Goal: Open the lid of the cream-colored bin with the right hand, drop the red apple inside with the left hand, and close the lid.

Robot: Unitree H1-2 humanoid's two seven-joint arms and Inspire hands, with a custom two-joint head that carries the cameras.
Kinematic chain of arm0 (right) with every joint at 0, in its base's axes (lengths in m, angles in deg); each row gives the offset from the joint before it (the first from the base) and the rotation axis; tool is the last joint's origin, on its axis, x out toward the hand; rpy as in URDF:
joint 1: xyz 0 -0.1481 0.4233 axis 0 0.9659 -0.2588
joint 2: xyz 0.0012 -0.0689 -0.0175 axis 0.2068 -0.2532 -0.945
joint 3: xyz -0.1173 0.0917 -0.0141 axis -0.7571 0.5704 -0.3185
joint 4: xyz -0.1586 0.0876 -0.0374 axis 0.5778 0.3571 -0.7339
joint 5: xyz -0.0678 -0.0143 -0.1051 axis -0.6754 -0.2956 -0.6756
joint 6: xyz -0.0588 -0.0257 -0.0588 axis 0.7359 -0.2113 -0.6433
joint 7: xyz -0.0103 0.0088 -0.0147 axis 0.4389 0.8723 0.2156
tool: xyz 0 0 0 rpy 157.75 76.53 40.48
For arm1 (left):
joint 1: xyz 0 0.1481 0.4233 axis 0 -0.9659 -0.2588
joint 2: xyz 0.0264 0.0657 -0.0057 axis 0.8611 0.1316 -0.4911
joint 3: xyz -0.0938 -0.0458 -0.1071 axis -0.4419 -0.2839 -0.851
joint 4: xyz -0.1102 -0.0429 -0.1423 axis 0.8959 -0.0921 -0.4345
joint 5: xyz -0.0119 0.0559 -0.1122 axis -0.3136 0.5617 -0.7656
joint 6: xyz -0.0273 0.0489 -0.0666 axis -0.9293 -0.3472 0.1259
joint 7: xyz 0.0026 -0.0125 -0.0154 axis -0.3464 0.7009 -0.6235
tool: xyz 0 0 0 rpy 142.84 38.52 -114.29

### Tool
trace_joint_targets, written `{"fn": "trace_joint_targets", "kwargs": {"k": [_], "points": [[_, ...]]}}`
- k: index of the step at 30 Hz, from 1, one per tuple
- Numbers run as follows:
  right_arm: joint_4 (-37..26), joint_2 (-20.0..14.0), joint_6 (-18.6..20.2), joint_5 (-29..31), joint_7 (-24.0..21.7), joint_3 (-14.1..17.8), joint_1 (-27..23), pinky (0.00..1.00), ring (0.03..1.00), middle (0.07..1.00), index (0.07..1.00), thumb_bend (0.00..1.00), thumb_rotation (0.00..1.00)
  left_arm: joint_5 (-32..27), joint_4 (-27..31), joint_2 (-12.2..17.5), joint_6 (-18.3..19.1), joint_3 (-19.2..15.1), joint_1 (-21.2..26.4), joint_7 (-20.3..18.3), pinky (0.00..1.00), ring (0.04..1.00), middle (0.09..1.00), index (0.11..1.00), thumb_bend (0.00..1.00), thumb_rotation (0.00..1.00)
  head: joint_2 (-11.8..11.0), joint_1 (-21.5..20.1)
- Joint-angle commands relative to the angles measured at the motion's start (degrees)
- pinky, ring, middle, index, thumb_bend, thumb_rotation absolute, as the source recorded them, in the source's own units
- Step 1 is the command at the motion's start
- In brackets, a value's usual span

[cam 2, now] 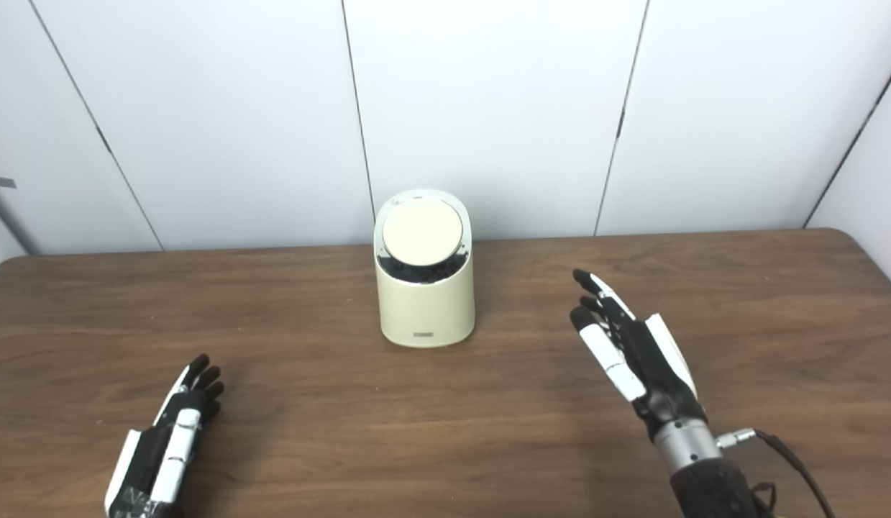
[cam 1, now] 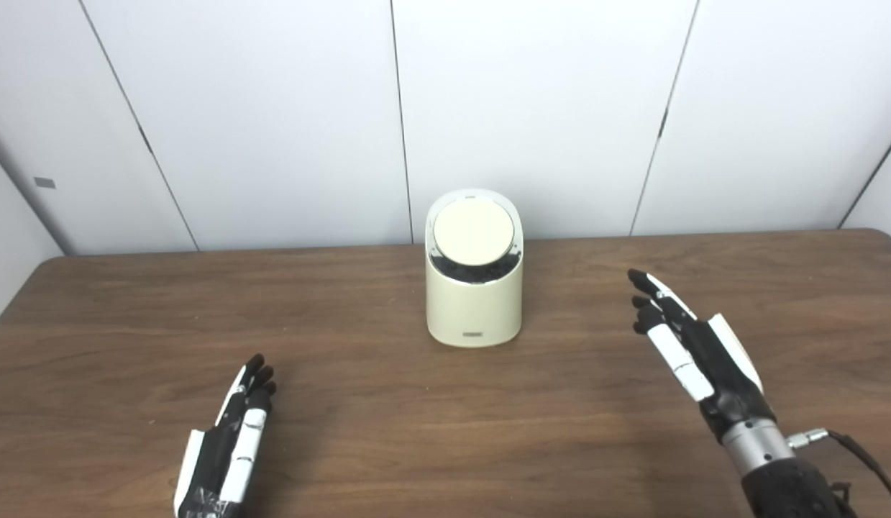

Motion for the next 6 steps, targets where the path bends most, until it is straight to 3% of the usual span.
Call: {"fn": "trace_joint_targets", "kwargs": {"k": [1,6], "points": [[-0.8,0.71,-1.2,3.48,1.54,0.68,0.27,0.87,0.928,0.956,0.937,0.55,1.0,0.37,1.54,0.54,-3.18,-0.18,-2.21,-0.04,0.98,0.947,0.956,0.996,0.52,0.88,0.07,-0.03],[-0.37,2.94,-3.16,11.95,2.27,1.78,4.2,0.93,0.963,0.976,0.967,0.54,1.0,0.24,2.17,0.15,-4.49,-1.05,-3.71,0.24,0.96,0.947,0.954,0.983,0.53,0.88,0.51,0.21]]}}
